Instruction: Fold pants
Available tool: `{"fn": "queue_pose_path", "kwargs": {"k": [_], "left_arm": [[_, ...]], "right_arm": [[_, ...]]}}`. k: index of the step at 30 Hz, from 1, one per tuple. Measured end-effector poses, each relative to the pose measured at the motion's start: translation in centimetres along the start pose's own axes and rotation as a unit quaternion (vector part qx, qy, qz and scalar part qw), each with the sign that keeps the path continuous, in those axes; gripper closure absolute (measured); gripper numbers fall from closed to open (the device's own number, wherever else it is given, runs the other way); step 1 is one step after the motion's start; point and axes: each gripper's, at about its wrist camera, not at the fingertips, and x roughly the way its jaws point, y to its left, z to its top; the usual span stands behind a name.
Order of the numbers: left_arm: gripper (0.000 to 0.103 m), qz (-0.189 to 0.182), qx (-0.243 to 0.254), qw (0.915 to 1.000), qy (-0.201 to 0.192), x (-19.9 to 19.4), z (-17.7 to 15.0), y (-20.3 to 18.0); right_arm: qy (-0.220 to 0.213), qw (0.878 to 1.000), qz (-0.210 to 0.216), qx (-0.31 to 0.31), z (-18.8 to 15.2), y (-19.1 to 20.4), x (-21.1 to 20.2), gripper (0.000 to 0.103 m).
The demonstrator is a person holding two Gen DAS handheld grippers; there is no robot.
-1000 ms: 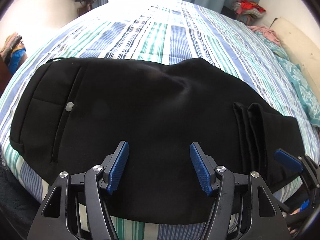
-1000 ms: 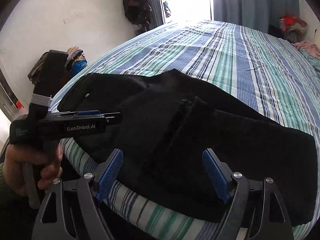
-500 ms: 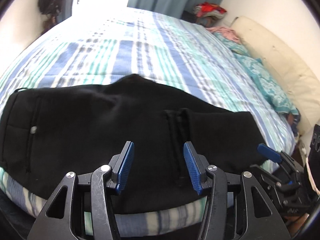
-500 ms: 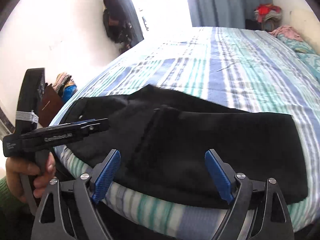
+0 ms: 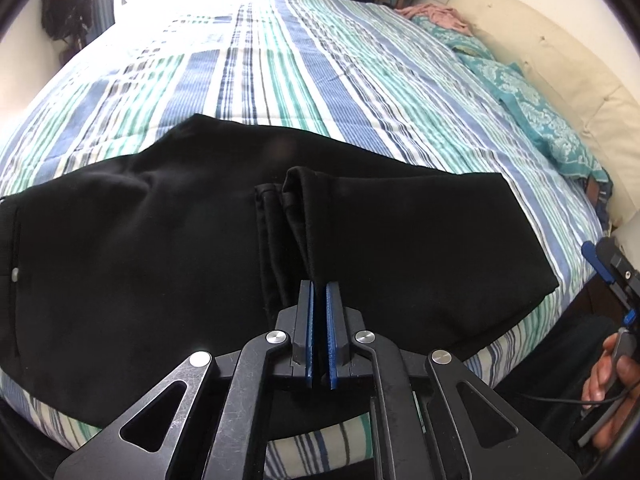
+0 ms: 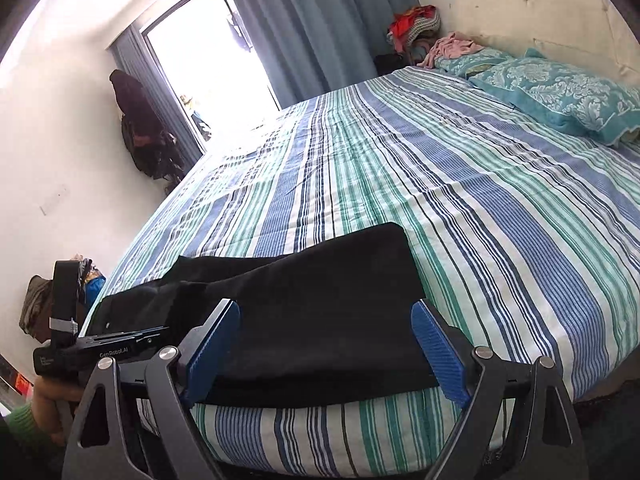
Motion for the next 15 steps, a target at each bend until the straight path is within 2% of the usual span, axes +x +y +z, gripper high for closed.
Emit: {"fn": "queue_pose_path", "kwargs": {"k": [2,4,5,6,7,8,10,11,12,14,15], "left_arm": [[0.099,0.008,0.004,0.9999,0.011,0.8,-0.4,0.5],[0.098,0.016,0.010,0.9997,0.016,1.8,-1.0,0.4],[0.097,0.022,0.020,0.9995,0.012,1.9,-1.1,0.0],[0.096,0.028,0.030,0.9991,0.011,2.0,-1.2,-0.3],[0.094,0.033,0.037,0.9987,0.010,1.9,-1.2,-0.6],[0.093,0.034,0.041,0.9985,0.009,1.8,-1.2,-0.6],[0.087,0.029,0.034,0.9990,0.006,1.1,-1.2,-0.2],[0.078,0.027,0.025,0.9993,0.001,0.8,-1.2,0.1],[0.058,0.035,0.017,0.9992,-0.006,0.3,-1.2,0.4],[0.046,0.041,0.007,0.9987,-0.028,-0.6,-1.2,0.9],[0.046,0.041,0.004,0.9986,-0.034,-0.8,-1.1,1.1]], "right_arm": [[0.013,0.999,0.046,-0.010,0.9,0.1,0.9,0.015],[0.063,0.993,0.102,0.017,0.9,-0.8,3.7,0.015],[0.099,0.989,0.099,0.045,0.2,-1.8,5.5,0.015],[0.151,0.983,0.078,0.075,-1.1,-3.0,7.6,0.016],[0.175,0.978,0.071,0.094,-2.0,-3.8,8.7,0.023],[0.153,0.982,0.075,0.086,-1.9,-3.8,8.1,0.023],[0.172,0.978,0.077,0.092,-0.5,-3.3,7.7,0.023],[0.169,0.976,0.091,0.103,0.7,-3.4,7.5,0.023],[0.155,0.977,0.102,0.106,2.1,-3.3,7.1,0.023],[0.133,0.982,0.095,0.094,5.4,-3.1,6.8,0.023],[0.128,0.983,0.095,0.096,6.9,-3.2,7.1,0.023]]}}
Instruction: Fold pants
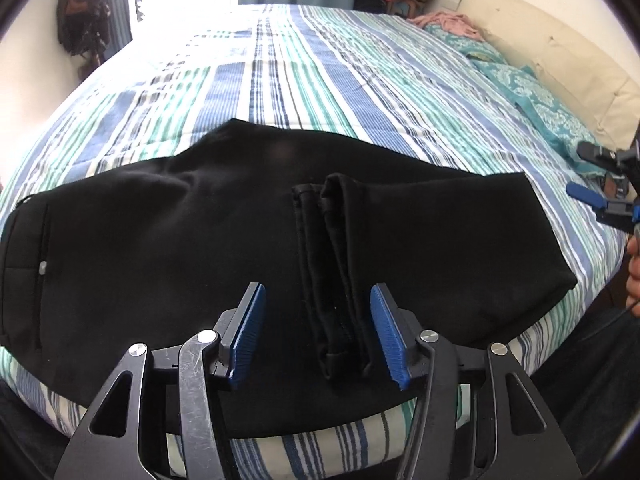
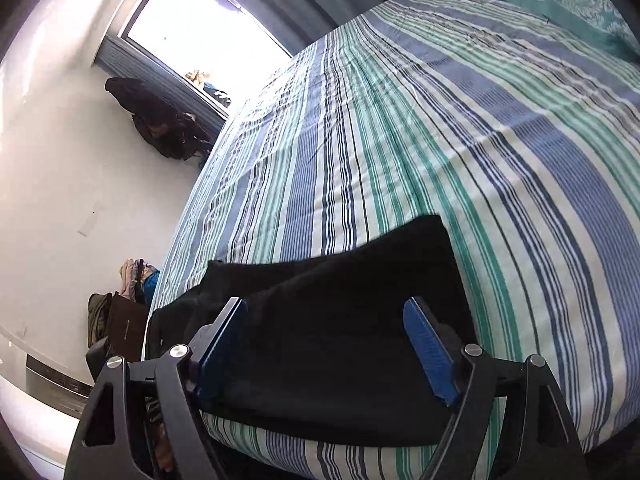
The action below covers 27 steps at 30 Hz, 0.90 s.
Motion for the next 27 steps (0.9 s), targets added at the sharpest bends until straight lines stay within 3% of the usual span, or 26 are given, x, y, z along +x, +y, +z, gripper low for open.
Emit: {"fn": "queue_pose_path", "kwargs": {"k": [4,7,13,18,21,22,27], "left_arm": [[0.045,0.004,-0.015,0.9999,0.001,-0.2,0.0,1.0],[0.045,0.017,-0.015,0.9997,0.001,-0.6,-0.4,1.5],[0.043,0.011,-0.037,0.9992,-0.015,-2.1,-0.6,2.4],[0.034,-0.004,-0.015,0.9997,-0.017,-1.4,-0.2,0.4],[0.034,0.017,0.001,0.9998,0.013,0.5,-0.9,-0.4],[0.034,0.021,0.005,0.9995,0.021,0.9,-1.2,-0.4],[0.029,0.017,-0.007,0.9998,0.004,-0.5,-1.4,0.5]], "right_arm": [[0.061,0.996,0.031,0.061,4.0,-2.3,4.7,0.022],[0.123,0.984,0.002,0.129,2.8,-6.1,9.8,0.023],[0.063,0.991,0.052,0.102,2.6,-3.9,4.7,0.021],[0.058,0.987,0.077,0.131,-1.4,-4.3,-0.8,0.016],[0.089,0.979,0.067,0.171,-5.5,-6.3,-0.1,0.014],[0.100,0.977,0.060,0.179,-6.6,-7.1,0.6,0.018],[0.039,0.981,0.074,0.176,-6.1,-5.7,-2.0,0.018]]}}
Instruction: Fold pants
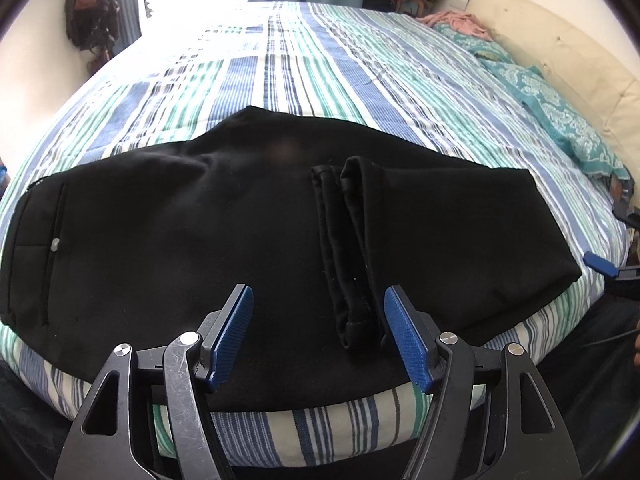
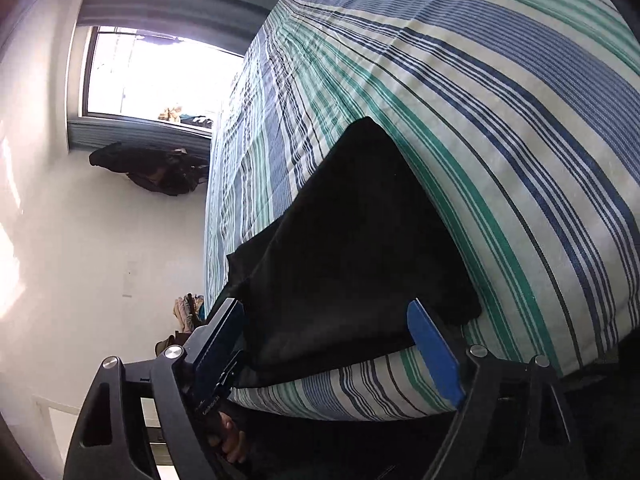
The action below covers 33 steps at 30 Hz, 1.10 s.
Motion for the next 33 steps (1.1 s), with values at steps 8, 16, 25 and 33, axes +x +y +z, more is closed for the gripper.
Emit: {"fn": "queue_pose_path", "kwargs": {"k": [8,16,25,33], "left_arm": [[0.025,0.014,-0.036,0.9990,0.022,0.6,0.1,2.2],[0.019,0.041,-0.125,0.9913,0.003,-1.5,3.0,13.7],[0.014,0.013,-0.221,0.9701,0.099,0.7,3.7,29.7],[0.000,-0.010,-0.243,0.9583,0.149,5.2,2.4,29.0]], "right_arm": [[-0.001,0.983,-0.116,-0.140,-2.3,2.2,5.3,0.013],[-0.097,0.942,-0.162,-0.278,-5.2,6.5,3.4,0.013],[-0.085,0.942,-0.160,-0.282,-5.6,6.4,3.8,0.013],[-0.080,0.935,-0.163,-0.305,-6.3,7.2,4.4,0.013]]}}
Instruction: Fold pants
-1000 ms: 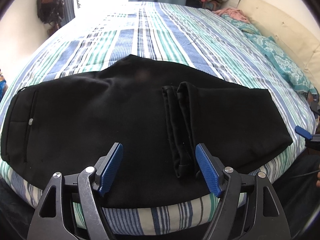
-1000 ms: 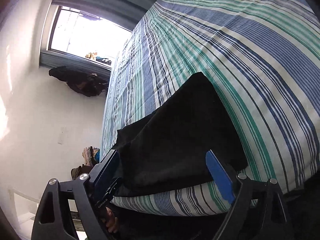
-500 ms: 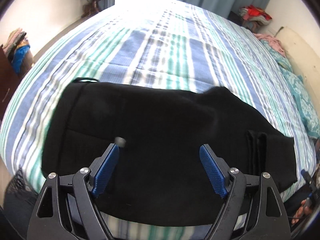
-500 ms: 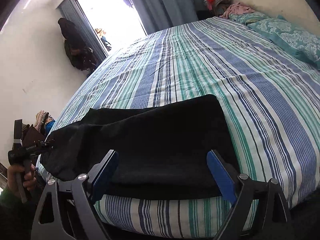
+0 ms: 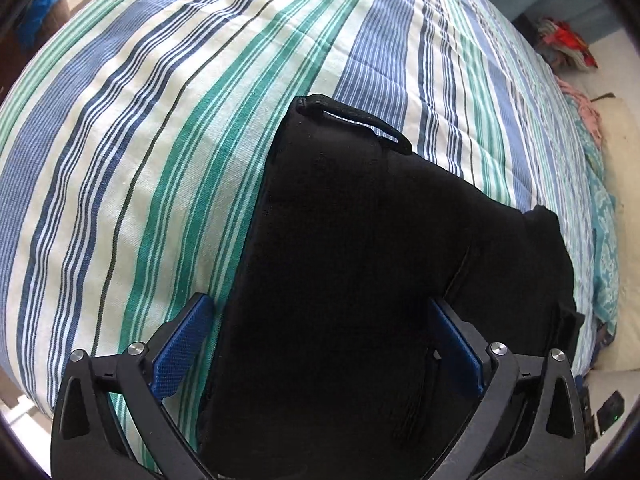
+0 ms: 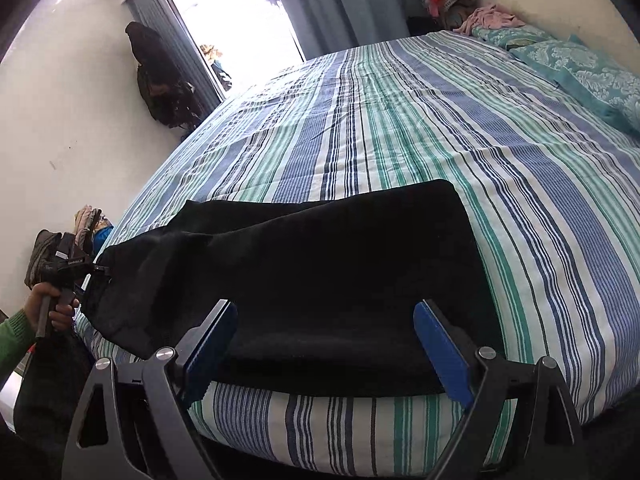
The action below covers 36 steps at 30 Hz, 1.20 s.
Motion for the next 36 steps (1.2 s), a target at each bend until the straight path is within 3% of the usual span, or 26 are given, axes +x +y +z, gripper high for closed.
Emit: {"fn": "queue_pose_path", "kwargs": {"k": [4,5,6,9,12,18,22,24,29,32,34,36], "left_arm": [[0.002,0.008,0.005,0.9999,0.011,-0.2,-0.1,-0.3],[0.014,0.008,0.005,0.9999,0.008,-0.5,-0.1,-0.4],[0.035,-0.001,0.007,1.0000,0.003,-0.9,-0.1,-0.5],[0.068,-0.006,-0.006,0.9999,-0.009,-2.3,-0.7,-0.7],[0.082,-0.028,-0.043,0.9984,-0.025,-4.4,-1.2,-0.7],[0.086,-0.104,-0.037,0.9916,-0.068,-11.0,-2.2,-6.5],[0.086,-0.159,0.017,0.9843,-0.075,-13.6,-3.4,-14.7],[0.087,-0.168,0.058,0.9812,-0.074,-13.4,-4.5,-19.7],[0.086,-0.142,0.141,0.9785,-0.050,-7.9,-7.8,-30.6],[0.077,-0.078,0.205,0.9740,-0.056,-2.8,-10.8,-35.3],[0.069,-0.080,0.246,0.9657,-0.021,0.3,-12.3,-37.3],[0.068,-0.098,0.246,0.9644,0.001,1.2,-13.0,-37.9]], "right_arm": [[-0.006,1.000,-0.001,-0.006,-0.1,0.2,-0.2,0.013],[-0.006,1.000,0.000,-0.005,-0.1,0.1,-0.3,0.013],[-0.008,1.000,0.000,-0.003,0.0,0.0,-0.3,0.013],[-0.018,1.000,0.004,0.005,0.2,-0.3,-0.8,0.013],[-0.031,0.999,0.009,0.015,0.5,-0.8,-1.3,0.013],[-0.057,0.997,0.018,0.046,1.1,-2.0,-2.4,0.013],[-0.070,0.994,0.025,0.078,1.5,-3.3,-2.8,0.013],[-0.075,0.993,0.025,0.093,1.7,-4.0,-2.9,0.013],[-0.092,0.989,0.016,0.115,1.9,-5.4,-3.7,0.013],[-0.099,0.987,0.005,0.123,1.7,-6.2,-4.3,0.013],[-0.105,0.986,-0.001,0.129,1.6,-6.7,-4.7,0.013],[-0.110,0.985,-0.004,0.135,1.5,-7.2,-5.1,0.013]]}}
